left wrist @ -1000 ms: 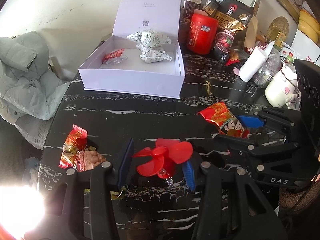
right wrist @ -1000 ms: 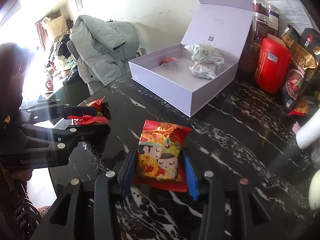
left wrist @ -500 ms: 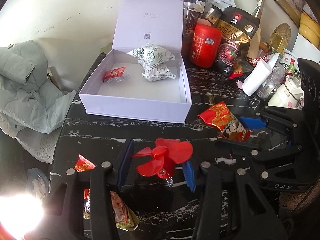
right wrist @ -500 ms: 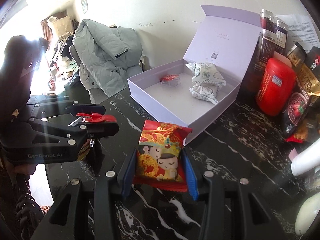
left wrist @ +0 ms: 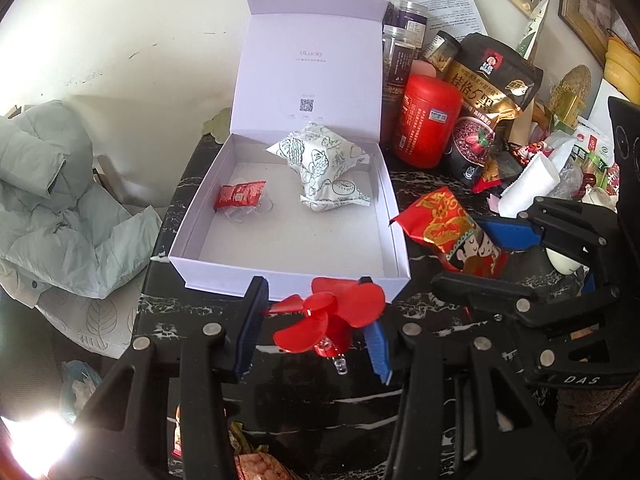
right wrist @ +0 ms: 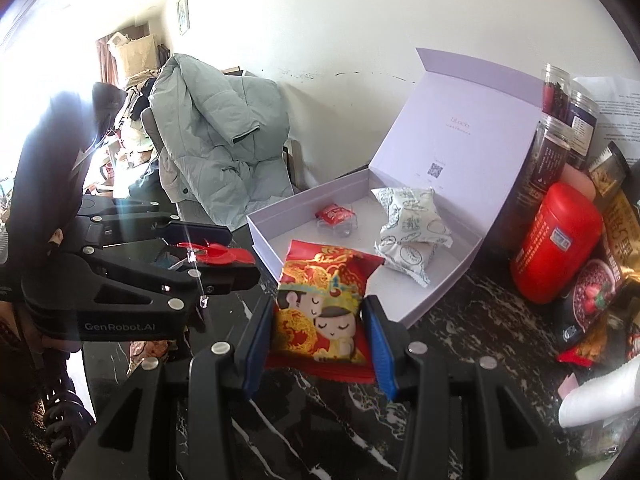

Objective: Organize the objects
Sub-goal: 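Lift and carry the packet and fan toy with both grippers toward the lavender box, then lower both items into the box and open both grippers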

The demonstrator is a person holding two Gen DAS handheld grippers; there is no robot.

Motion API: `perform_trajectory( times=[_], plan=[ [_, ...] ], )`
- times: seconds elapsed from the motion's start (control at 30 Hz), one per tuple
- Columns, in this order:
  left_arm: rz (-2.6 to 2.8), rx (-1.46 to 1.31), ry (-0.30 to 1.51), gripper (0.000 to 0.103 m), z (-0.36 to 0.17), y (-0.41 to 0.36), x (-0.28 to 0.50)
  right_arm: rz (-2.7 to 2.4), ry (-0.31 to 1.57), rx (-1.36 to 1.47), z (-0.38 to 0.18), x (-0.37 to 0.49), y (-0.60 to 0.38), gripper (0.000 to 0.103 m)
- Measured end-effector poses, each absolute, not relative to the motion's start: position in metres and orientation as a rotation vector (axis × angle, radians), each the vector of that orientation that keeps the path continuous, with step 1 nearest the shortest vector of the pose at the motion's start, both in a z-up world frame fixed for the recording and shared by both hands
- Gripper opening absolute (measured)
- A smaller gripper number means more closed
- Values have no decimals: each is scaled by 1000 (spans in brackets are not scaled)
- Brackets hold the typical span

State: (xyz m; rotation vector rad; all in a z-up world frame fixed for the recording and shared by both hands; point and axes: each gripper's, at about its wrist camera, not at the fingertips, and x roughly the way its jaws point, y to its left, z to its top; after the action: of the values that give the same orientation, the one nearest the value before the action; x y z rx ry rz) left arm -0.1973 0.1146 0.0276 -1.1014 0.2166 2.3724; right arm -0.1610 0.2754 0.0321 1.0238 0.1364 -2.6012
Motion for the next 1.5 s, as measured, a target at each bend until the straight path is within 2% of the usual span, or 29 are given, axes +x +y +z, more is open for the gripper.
perform_trajectory(
  times=[0.43, 1.03, 1.27, 1.5],
  plan=[
    [2430, -1046, 262, 44, 49, 113, -256, -2613, 134, 950, 49, -220, 272, 46],
    [2405, -1064, 253, 44, 49, 134, -327, -2630, 104, 940, 54, -292, 289, 46],
    [2439, -1039, 294, 44, 55, 134, -347, -2612, 73, 956, 47, -323, 293, 46],
    [2461, -1058, 303, 44, 39, 139, -365, -2600, 58, 1017, 28, -342, 298, 46]
  ],
)
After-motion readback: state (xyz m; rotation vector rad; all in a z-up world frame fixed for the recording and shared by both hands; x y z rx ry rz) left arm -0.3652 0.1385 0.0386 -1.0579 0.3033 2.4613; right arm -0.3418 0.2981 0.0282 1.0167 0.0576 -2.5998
